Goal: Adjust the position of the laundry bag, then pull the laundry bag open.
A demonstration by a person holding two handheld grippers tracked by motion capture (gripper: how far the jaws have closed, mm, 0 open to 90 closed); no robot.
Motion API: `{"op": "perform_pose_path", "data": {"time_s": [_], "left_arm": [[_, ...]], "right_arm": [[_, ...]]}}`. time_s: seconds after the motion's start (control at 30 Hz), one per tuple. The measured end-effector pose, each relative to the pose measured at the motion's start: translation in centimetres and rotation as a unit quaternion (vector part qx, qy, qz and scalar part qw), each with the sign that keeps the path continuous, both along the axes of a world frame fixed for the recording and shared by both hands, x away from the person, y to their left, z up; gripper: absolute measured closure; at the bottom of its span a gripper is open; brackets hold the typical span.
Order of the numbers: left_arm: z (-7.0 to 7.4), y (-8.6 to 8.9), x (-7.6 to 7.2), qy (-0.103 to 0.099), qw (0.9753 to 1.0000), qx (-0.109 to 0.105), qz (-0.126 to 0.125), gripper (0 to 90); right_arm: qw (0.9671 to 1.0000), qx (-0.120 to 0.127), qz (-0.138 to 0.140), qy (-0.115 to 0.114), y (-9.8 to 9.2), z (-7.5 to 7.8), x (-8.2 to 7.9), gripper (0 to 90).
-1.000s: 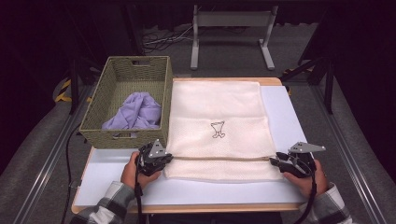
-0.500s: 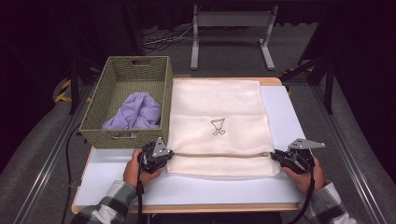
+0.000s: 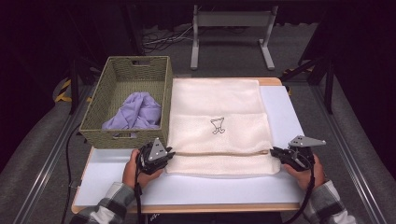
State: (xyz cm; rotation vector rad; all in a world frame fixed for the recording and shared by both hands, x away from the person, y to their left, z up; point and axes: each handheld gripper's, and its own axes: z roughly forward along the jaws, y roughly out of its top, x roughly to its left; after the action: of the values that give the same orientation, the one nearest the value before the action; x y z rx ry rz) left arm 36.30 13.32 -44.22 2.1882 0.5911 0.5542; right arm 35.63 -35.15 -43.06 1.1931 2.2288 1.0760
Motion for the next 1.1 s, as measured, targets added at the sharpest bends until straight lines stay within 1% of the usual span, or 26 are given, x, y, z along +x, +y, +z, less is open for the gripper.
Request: {"op": "perform_pose_path", "data": {"time_s": [0.1,0.13,0.17,0.2,0.23,0.33,0.4,0.43,0.47,0.5,0.53,0.57,0.6,0.63,0.7,0.73,0.83,0.9,0.97,1.03,1.1], "left_arm": [[0.3,-0.3,-0.5,-0.007,0.9996,-0.015,-0.022,63.0],[0.4,-0.3,-0.6,-0.005,0.9994,-0.021,-0.028,59.5],[0.3,-0.6,-0.6,-0.006,0.9994,-0.02,-0.029,55.7],[0.3,-0.8,-0.6,-0.004,0.9996,-0.015,-0.023,49.7],[0.2,-0.9,-0.5,0.002,0.9996,-0.015,-0.026,45.7],[0.3,-1.3,-0.6,0.0,0.9997,-0.012,-0.023,40.1],[0.4,-1.6,-0.5,0.007,0.9995,-0.014,-0.026,36.9],[0.5,-2.0,-0.4,0.01,0.9995,-0.014,-0.028,36.7],[0.5,-2.0,-0.4,0.01,0.9995,-0.014,-0.028,37.6],[0.6,-2.3,-0.4,0.014,0.999,-0.013,-0.04,37.6],[0.7,-2.7,-0.5,0.014,0.9989,-0.011,-0.043,40.4],[0.7,-2.9,-0.5,0.014,0.9987,-0.003,-0.048,40.3],[0.7,-3.1,-0.5,0.021,0.998,-0.006,-0.059,43.8],[0.8,-3.3,-0.6,0.023,0.9974,-0.004,-0.068,48.3],[0.7,-3.5,-0.6,0.024,0.9972,-0.002,-0.071,50.0],[0.8,-3.5,-0.6,0.025,0.9967,0.0,-0.078,55.0],[0.8,-3.7,-0.5,0.03,0.996,-0.003,-0.084,60.9],[0.8,-3.8,-0.4,0.035,0.9952,-0.002,-0.092,67.0],[0.9,-4.1,-0.4,0.037,0.994,0.0,-0.103,75.4],[1.0,-4.8,-0.4,0.037,0.9929,-0.001,-0.113,81.4],[1.2,-5.6,-0.5,0.037,0.9913,0.0,-0.126,83.8]], "right_arm": [[0.9999,-0.004,0.011,-0.004,0.1,0.2,-0.2,83.5],[0.9999,-0.004,0.013,-0.005,0.1,0.2,-0.2,83.6],[0.9999,-0.003,0.014,-0.006,0.1,0.3,-0.3,83.6],[0.9999,0.0,0.014,-0.006,0.1,0.4,-0.4,83.6],[0.9998,0.004,0.016,-0.01,0.0,0.4,-0.4,83.6],[0.9995,0.02,0.02,-0.014,-0.2,0.6,-0.4,83.6],[0.9993,0.026,0.022,-0.016,-0.3,0.7,-0.4,83.6],[0.9992,0.028,0.02,-0.018,-0.3,0.7,-0.4,83.7],[0.9992,0.028,0.02,-0.018,-0.3,0.7,-0.4,83.7],[0.9992,0.028,0.022,-0.019,-0.2,0.8,-0.5,83.7],[0.9992,0.026,0.024,-0.02,-0.1,0.8,-0.5,83.7],[0.999,0.028,0.025,-0.023,-0.1,0.9,-0.6,83.8],[0.9989,0.03,0.026,-0.025,0.0,1.0,-0.6,83.7],[0.9987,0.032,0.028,-0.027,0.0,1.1,-0.6,83.7],[0.9985,0.034,0.031,-0.028,0.1,1.2,-0.7,83.7],[0.9983,0.037,0.034,-0.028,0.1,1.2,-0.7,83.8],[0.9981,0.041,0.037,-0.028,0.1,1.3,-0.7,83.8],[0.9979,0.041,0.038,-0.032,0.1,1.4,-0.8,83.8],[0.9978,0.04,0.04,-0.035,0.2,1.5,-0.9,83.8],[0.9977,0.04,0.042,-0.036,0.3,1.6,-0.9,83.9],[0.9973,0.042,0.045,-0.039,0.4,1.7,-0.9,84.0]]}}
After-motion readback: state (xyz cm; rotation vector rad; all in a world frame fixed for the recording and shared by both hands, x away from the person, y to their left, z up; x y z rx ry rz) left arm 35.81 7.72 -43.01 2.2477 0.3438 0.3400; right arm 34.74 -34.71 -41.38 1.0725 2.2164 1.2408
